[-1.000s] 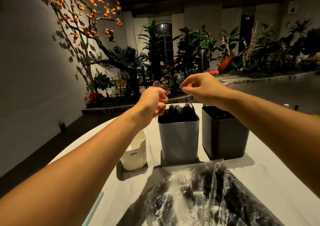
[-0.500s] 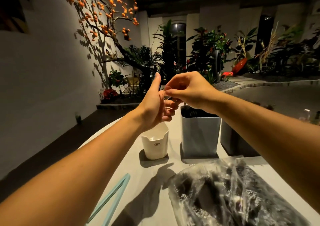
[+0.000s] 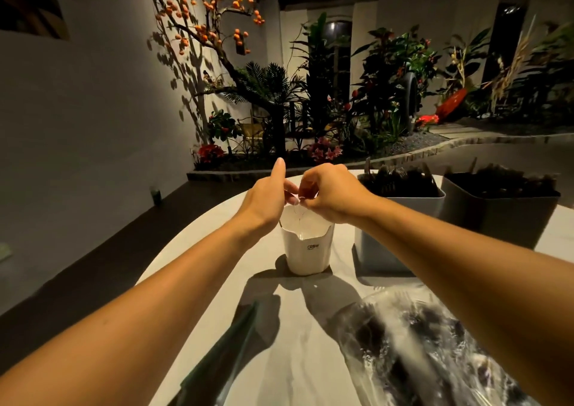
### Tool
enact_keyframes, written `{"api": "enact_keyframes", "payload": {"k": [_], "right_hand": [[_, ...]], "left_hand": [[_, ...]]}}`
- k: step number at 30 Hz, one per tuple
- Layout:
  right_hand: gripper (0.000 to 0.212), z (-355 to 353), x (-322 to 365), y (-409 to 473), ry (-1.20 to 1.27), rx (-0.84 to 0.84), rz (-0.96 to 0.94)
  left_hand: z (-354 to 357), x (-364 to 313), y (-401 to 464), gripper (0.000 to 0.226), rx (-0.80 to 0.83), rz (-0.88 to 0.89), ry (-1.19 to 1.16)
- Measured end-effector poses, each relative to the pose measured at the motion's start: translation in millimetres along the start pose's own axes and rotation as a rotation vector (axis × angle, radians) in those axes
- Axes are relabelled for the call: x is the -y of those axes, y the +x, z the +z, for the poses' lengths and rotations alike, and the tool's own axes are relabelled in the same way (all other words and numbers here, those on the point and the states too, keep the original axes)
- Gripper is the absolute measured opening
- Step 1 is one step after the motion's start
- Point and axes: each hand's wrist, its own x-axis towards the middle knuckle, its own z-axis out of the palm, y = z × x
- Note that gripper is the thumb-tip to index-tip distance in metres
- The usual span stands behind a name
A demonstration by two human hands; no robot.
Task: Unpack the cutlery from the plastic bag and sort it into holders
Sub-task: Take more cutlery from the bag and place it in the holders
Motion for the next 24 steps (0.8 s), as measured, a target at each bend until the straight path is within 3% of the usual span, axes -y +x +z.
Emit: {"api": "enact_keyframes", "payload": {"k": [3,10,24], "right_hand": [[0.016,10,-3,4,-0.032,0.070,0.009],[0.016,-16,-4,-14,0.078,0.051,0.039],[0.010,-103,3,-167,0.119,0.181,0.172]], "left_hand": [[1,8,3,0.073,-0.012,-0.017,0.018],[2,3,-8,0.064,-0.079,0.051,-0.038],[57,-78,-137,0.043,0.281,0.225,0.074]]}}
